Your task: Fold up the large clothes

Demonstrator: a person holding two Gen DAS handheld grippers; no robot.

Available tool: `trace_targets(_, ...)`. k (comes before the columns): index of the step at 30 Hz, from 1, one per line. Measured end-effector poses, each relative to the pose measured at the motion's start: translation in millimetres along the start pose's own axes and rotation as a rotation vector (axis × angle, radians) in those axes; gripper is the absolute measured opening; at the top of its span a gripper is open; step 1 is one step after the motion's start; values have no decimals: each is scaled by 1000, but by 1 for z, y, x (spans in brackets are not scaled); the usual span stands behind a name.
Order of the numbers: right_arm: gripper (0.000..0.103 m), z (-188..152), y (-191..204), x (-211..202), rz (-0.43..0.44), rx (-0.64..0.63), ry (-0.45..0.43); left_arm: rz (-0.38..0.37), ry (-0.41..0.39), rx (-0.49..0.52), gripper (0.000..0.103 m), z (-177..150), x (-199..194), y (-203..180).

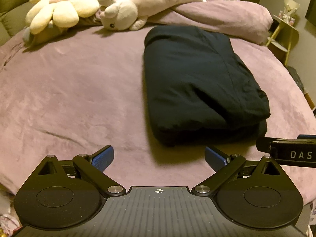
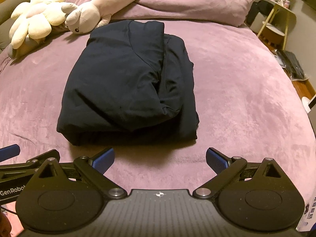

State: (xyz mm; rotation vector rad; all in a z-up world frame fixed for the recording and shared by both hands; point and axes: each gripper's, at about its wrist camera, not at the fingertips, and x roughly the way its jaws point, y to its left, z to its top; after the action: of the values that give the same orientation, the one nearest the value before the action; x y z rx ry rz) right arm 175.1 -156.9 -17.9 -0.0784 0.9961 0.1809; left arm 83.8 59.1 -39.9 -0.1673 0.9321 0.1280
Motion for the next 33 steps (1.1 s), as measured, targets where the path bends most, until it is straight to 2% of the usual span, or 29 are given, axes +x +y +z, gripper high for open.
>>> trace_targets(33,99,-3,-4,-5,-1,30,-26,-34,4,-3,101,-2,-2,-4)
